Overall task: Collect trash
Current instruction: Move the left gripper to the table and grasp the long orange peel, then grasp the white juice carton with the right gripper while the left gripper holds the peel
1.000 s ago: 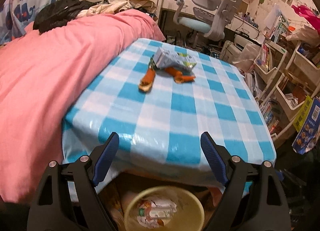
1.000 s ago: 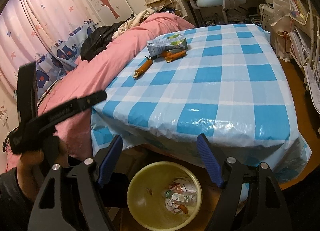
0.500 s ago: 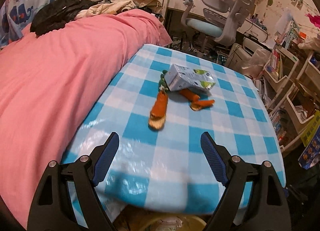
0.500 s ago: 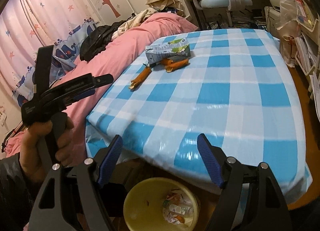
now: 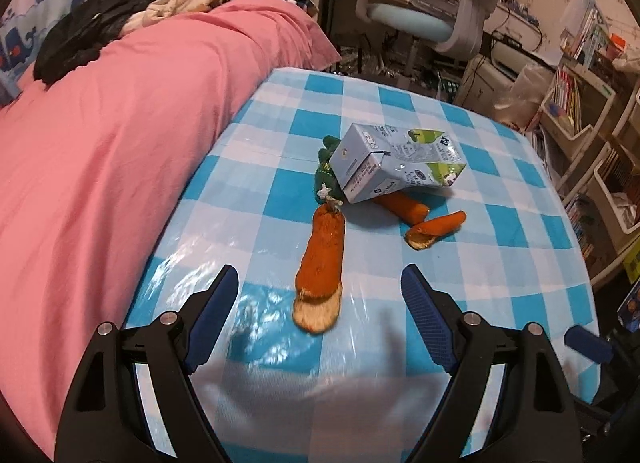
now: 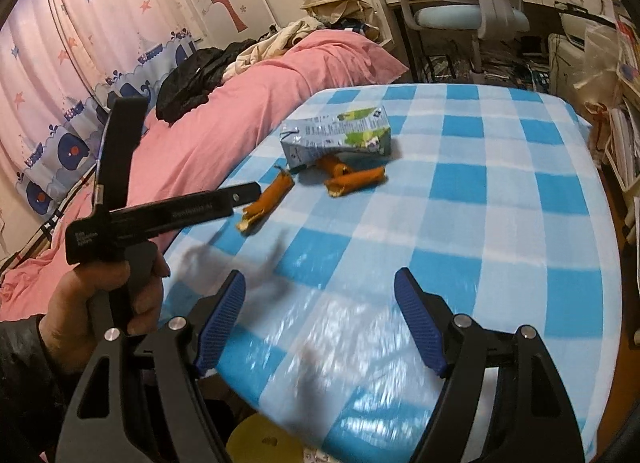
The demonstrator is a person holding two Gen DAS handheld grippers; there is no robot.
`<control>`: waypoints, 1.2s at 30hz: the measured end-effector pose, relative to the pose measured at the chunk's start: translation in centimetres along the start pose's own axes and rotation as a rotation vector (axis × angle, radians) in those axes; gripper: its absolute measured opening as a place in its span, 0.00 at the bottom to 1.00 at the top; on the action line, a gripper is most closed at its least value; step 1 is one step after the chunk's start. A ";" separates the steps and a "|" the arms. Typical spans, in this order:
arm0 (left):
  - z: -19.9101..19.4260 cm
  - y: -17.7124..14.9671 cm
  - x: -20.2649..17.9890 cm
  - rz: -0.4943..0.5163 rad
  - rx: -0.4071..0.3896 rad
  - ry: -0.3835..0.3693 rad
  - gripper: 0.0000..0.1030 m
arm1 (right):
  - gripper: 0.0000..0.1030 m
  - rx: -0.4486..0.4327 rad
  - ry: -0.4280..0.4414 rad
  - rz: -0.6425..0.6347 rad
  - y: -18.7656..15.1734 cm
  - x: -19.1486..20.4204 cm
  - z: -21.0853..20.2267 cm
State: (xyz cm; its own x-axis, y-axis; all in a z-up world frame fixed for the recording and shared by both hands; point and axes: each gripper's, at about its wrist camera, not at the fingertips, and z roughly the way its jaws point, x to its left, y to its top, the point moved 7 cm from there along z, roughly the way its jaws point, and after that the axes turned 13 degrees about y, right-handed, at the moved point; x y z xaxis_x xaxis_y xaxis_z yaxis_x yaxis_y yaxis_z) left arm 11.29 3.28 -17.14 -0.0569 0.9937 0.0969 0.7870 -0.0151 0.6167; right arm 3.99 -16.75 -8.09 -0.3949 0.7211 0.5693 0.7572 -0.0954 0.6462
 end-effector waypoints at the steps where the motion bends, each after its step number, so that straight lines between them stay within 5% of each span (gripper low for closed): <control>1: 0.3 0.1 -0.2 0.010 0.006 0.001 0.78 | 0.72 0.002 -0.003 -0.011 0.6 -0.1 0.4; 7: 2.9 0.5 -0.7 0.048 0.065 -0.005 0.71 | 0.72 0.014 -0.019 -0.039 2.4 -1.0 1.9; 11: 4.4 0.5 -1.1 0.061 0.112 -0.038 0.51 | 0.72 0.026 -0.027 -0.050 3.3 -1.6 3.1; 12: 4.5 0.6 -1.1 0.067 0.105 -0.038 0.37 | 0.72 0.032 -0.030 -0.055 3.5 -1.7 3.6; 14: 4.6 0.7 -1.3 0.077 0.126 -0.065 0.23 | 0.72 0.043 -0.034 -0.071 3.9 -1.8 4.3; 29: 2.0 4.3 3.3 -0.076 0.086 -0.105 0.21 | 0.73 0.156 -0.087 -0.236 6.5 -1.9 8.8; 33: 1.5 4.6 3.4 -0.078 0.076 -0.107 0.21 | 0.74 0.104 -0.097 -0.280 8.1 -1.4 8.3; 36: 1.1 4.9 3.6 -0.085 0.068 -0.114 0.21 | 0.77 0.161 -0.118 -0.392 8.8 -0.6 9.2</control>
State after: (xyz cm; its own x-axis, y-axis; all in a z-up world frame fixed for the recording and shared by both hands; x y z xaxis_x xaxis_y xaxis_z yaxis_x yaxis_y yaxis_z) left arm 15.62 6.90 -14.69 -0.0581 0.9973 -0.0457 0.8223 0.0738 0.5642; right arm 15.67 -11.68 -7.38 -0.6131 0.7561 0.2289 0.6371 0.3019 0.7092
